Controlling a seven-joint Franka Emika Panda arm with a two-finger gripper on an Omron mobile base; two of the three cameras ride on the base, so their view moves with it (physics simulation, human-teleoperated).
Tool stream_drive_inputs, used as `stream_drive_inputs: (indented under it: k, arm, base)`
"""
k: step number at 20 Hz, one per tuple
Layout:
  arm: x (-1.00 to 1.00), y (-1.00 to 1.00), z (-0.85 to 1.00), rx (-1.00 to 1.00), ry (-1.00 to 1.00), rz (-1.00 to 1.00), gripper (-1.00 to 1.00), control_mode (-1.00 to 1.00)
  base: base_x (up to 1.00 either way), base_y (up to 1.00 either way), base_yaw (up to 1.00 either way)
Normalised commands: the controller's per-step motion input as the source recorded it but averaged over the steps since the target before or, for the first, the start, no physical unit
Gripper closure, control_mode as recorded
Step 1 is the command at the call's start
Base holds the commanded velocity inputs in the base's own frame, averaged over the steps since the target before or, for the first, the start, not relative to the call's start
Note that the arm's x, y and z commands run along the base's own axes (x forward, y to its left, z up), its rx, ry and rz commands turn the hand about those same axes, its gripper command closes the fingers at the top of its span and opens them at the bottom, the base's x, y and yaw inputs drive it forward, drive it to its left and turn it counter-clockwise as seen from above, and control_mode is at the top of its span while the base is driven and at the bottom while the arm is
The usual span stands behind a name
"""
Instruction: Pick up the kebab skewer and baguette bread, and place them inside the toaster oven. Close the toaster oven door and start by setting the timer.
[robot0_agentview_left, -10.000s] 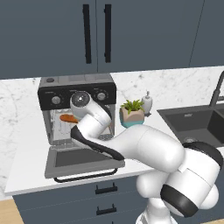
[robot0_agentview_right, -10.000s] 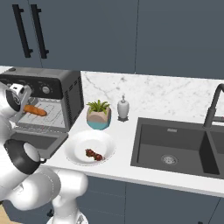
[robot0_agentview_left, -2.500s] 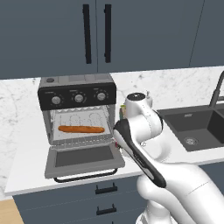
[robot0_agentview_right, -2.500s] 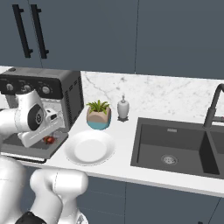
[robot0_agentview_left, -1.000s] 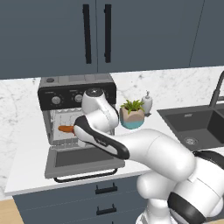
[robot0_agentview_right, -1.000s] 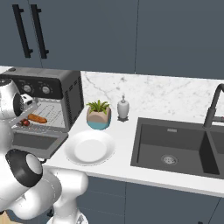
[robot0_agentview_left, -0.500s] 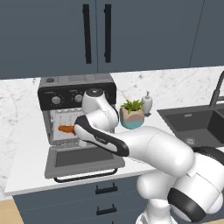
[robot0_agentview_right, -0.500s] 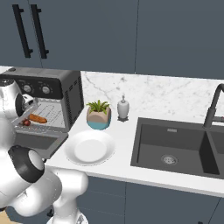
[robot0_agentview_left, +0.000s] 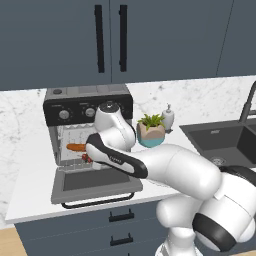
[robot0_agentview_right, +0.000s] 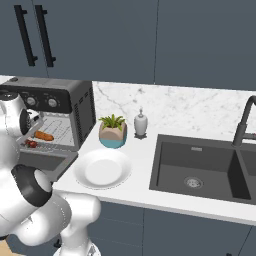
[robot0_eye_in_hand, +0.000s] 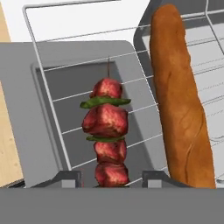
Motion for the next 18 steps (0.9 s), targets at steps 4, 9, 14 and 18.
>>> stream_drive_inputs:
  k: [4, 9, 14, 18]
  arm:
    - [0.0, 0.0, -0.08, 0.0, 0.0, 0.05, -1.0, -1.0]
    - [0.0, 0.0, -0.04, 0.0, -0.01, 0.06, -1.0, -1.0]
    - [-0.39, 0.14, 0.5, 0.0, -0.06, 0.01, -1.0, -1.0]
    - [-0.67, 0.0, 0.35, 0.02, -0.01, -0.03, -1.0, -1.0]
  base:
    - [0.0, 0.0, 0.0]
    - [0.0, 0.0, 0.0]
    - [0.0, 0.0, 0.0]
    - [0.0, 0.0, 0.0]
